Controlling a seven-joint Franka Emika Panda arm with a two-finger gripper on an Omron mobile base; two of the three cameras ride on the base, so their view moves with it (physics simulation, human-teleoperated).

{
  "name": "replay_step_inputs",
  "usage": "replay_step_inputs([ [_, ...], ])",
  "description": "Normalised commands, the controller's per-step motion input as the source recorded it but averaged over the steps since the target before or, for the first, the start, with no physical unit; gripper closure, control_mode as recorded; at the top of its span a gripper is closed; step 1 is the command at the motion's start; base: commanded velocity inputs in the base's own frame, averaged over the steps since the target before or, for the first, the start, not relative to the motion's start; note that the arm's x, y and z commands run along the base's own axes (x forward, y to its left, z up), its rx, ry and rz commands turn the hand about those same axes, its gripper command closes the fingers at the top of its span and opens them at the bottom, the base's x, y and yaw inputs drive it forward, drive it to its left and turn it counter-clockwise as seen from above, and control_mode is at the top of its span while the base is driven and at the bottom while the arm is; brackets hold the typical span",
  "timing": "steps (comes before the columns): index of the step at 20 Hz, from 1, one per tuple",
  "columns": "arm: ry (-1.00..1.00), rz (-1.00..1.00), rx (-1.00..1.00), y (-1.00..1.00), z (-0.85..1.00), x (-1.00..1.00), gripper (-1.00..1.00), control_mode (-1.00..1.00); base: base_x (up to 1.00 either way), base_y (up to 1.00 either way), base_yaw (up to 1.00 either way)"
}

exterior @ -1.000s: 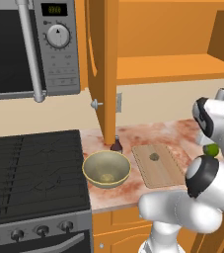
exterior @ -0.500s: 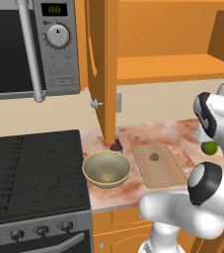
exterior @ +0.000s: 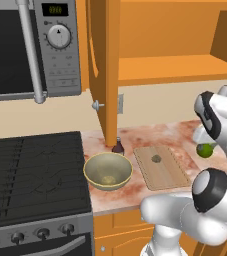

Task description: Open the cabinet. Place the bowl and condiment on the counter. Then place the lime and garlic on the cutting board.

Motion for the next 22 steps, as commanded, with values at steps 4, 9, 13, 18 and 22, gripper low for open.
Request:
replay_step_inputs([
  [4,0.0,0.01,0.08,0.34,0.0,0.0,1.0,-1.0,0.0,0.0,0.0],
  [9,-0.01,0.0,0.05,0.38,0.0,0.0,1.0,-1.0,0.0,0.0,0.0],
  [13,-0.03,0.0,0.03,0.37,0.0,0.0,1.0,-1.0,0.0,0.0,0.0],
  [18,-0.03,0.0,0.02,0.33,0.0,0.0,1.0,-1.0,0.0,0.0,0.0],
  [22,-0.04,0.0,0.01,0.24,-0.03,0.0,1.0,-1.0,0.0,0.0,0.0],
])
